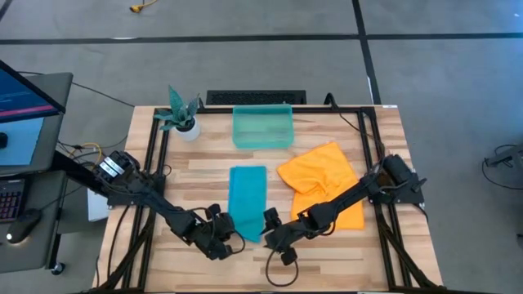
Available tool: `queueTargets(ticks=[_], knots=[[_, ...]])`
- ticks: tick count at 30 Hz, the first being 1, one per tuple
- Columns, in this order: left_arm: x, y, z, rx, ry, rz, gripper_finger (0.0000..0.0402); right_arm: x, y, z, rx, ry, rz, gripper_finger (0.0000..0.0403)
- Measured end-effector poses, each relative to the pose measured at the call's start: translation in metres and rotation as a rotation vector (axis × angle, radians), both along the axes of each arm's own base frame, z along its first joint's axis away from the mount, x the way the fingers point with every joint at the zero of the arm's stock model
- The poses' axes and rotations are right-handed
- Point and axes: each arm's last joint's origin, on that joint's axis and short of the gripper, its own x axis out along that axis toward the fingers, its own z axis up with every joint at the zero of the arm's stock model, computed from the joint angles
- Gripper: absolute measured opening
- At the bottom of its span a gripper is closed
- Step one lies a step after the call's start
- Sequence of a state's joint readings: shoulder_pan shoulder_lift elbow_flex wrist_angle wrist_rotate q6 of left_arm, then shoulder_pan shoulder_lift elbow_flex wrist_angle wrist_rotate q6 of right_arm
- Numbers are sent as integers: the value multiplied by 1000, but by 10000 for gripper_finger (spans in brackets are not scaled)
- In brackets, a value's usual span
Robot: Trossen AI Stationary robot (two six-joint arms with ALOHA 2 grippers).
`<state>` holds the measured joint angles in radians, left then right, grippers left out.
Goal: Roll microfiber towels into tight, uniform cylinder then place into a basket
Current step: Roll the blue microfiber cloth
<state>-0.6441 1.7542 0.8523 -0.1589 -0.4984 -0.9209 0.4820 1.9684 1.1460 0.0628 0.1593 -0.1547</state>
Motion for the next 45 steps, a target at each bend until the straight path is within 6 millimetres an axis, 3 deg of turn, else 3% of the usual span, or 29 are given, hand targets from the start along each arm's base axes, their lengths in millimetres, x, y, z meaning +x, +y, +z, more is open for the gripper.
queueTargets(ticks=[7, 24, 29, 38, 40, 45], knots=[[0, 0, 0, 4, 6, 0, 18, 17, 5, -25, -86, -14, 35, 239], [0, 0, 0, 16, 9, -17, 18, 29, -13, -34, -44, 77, -80, 235], [-1, 0, 0, 25, 15, -39, 18, 28, -13, -35, -39, 85, -85, 183], [-3, -1, -1, 15, 60, -98, 18, 26, -15, -34, -79, 92, -71, 23], [-3, -1, -2, 15, 72, -103, 18, 27, -16, -33, -79, 91, -74, 10], [-5, -1, -2, 19, 84, -100, 18, 27, -14, -26, -97, 128, -71, 28]])
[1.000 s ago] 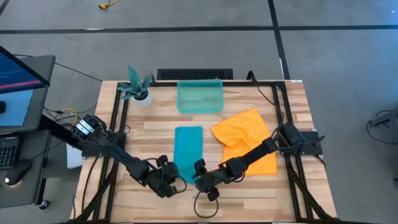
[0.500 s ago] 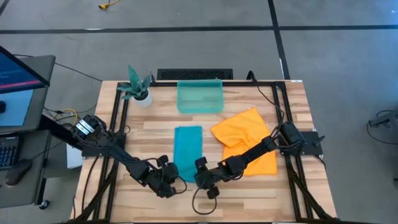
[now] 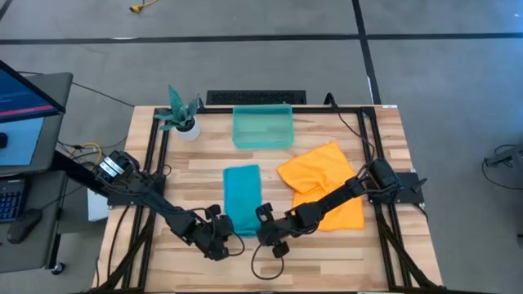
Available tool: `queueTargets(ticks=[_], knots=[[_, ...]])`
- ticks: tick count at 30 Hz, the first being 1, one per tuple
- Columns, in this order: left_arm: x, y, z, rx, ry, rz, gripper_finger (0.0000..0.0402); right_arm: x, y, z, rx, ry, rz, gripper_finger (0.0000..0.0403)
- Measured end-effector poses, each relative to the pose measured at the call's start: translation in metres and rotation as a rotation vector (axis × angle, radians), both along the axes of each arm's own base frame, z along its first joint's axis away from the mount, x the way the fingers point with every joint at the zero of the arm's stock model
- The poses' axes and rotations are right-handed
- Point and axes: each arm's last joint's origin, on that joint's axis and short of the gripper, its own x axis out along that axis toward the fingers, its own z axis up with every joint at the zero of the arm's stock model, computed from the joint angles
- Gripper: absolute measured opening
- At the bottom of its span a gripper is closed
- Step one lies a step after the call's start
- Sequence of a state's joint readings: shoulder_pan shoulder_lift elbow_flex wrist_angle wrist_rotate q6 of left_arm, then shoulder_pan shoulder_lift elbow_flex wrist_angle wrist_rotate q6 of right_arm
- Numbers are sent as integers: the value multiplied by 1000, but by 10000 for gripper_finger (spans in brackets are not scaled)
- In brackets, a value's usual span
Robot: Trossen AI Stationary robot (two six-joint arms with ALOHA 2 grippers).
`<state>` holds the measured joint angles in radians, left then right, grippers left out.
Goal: Roll microfiber towels into tight, uniform cylinder then place into a basket
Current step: Roll the blue microfiber cloth
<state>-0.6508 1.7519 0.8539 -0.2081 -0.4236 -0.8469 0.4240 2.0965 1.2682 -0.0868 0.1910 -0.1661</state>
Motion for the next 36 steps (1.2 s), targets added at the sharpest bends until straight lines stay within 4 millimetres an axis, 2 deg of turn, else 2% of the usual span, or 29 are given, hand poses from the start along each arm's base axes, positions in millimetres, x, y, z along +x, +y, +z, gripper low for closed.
queueTargets(ticks=[6, 13, 18, 23, 36], knots=[[-3, -3, 0, -10, 15, -19, 18, 4, 11, 17, -11, 34, 17, 7], [1, -7, 5, -30, 11, -25, 18, 1, 29, 33, -98, 42, 16, 16], [4, -20, 18, -20, -9, -77, 18, -2, 40, 44, -129, 68, 35, 5], [0, -35, 31, 14, -19, -105, 18, -3, 52, 55, -124, 55, 59, 13], [-17, -65, 69, 156, -98, -26, 18, -10, 88, 90, -137, -29, 97, 13]])
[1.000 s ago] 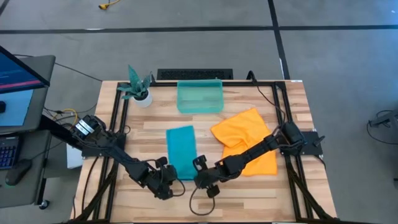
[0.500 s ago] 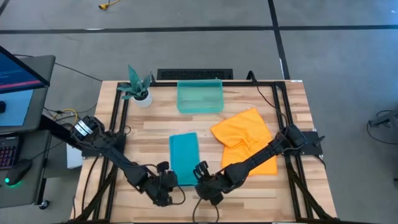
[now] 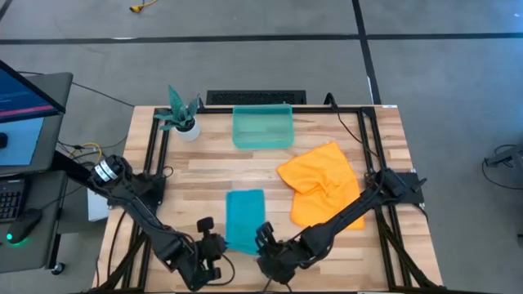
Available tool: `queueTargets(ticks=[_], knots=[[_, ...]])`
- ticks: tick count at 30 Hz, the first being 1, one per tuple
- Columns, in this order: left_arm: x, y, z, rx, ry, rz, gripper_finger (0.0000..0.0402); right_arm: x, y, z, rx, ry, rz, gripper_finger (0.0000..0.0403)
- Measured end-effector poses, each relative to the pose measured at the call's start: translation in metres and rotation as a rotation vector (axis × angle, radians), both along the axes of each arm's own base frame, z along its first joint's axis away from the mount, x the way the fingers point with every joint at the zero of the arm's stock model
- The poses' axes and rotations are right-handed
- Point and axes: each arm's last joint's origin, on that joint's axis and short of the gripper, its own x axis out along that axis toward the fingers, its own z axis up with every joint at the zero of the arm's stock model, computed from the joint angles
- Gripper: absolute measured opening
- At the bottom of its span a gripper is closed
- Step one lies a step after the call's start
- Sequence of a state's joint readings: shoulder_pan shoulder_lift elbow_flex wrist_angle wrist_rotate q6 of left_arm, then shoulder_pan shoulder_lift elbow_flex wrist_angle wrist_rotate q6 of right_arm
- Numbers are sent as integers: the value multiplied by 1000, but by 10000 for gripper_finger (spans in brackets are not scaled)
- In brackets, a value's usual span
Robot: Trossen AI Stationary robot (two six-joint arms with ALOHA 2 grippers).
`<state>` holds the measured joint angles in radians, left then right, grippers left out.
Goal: Roll microfiber towels into tight, uniform cylinder then place into a basket
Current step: Roll the blue microfiber cloth
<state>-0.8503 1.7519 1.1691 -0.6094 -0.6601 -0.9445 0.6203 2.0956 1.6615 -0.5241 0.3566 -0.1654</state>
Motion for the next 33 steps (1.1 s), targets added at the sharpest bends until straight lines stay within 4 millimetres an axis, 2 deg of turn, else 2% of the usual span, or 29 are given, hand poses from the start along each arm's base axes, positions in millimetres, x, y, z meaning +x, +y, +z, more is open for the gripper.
queueTargets(ticks=[5, 10, 20, 24, 33], knots=[[-1, -3, 4, 16, -30, 4, 18, -3, 5, 5, -22, -14, -5, 9], [3, 6, 4, 82, -52, 60, 18, -1, -5, 4, -73, -20, -99, 8], [17, 42, -7, 148, -6, 216, 18, 9, -57, -25, -178, 31, -331, 4], [21, 60, -17, 180, 26, 266, 18, 14, -75, -30, -192, 34, -407, 7], [37, 91, -17, 256, 93, 314, 18, 26, -118, -39, -248, 21, -549, 5]])
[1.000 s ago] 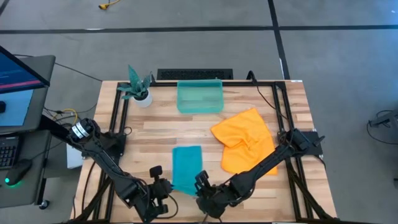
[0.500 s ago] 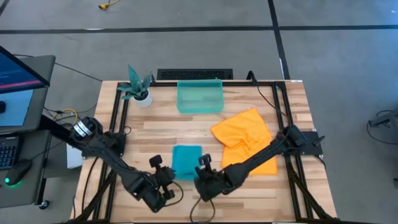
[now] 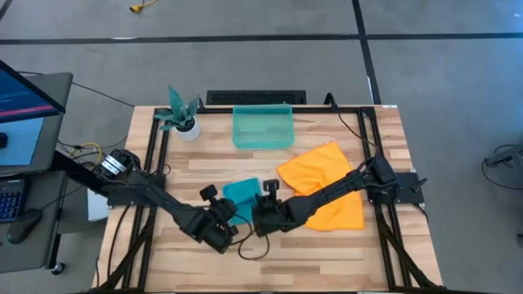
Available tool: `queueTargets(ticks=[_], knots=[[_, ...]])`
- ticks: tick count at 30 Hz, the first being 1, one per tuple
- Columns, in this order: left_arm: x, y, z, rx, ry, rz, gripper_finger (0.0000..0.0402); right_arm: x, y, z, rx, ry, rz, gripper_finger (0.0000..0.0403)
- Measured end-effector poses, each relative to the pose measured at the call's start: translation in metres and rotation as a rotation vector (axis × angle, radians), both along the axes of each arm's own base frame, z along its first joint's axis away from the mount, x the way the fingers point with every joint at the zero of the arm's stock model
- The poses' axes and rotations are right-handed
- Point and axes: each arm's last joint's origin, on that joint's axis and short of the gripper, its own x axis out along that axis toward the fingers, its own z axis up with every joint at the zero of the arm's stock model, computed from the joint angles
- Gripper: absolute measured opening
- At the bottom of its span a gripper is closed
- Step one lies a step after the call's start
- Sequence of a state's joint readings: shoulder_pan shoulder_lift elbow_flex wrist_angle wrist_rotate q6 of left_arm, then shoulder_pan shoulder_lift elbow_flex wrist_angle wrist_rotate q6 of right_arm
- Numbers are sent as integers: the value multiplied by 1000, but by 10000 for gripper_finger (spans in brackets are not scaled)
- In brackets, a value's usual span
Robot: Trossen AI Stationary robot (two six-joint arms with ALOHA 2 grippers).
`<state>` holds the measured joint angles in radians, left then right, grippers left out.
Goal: Roll microfiber towels into tight, uniform cylinder then place into a basket
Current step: Roll the blue microfiber cloth
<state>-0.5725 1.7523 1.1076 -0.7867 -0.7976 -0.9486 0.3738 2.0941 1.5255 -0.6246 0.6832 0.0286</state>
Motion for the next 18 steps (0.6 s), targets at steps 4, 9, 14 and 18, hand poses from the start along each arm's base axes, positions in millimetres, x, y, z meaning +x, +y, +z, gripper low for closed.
queueTargets(ticks=[4, 9, 14, 18], knots=[[2, 12, 0, 23, 39, 35, 18, 3, -15, -5, -1, -7, -36, 7], [-3, 14, -1, 14, 79, 64, 18, 1, -14, -6, -27, 0, -41, 6], [-11, -4, -1, -5, 60, 7, 18, -6, 18, 3, -29, 3, 36, 6], [-19, -24, 5, -32, 25, -37, 18, -13, 53, 19, -5, -46, 117, 7]])
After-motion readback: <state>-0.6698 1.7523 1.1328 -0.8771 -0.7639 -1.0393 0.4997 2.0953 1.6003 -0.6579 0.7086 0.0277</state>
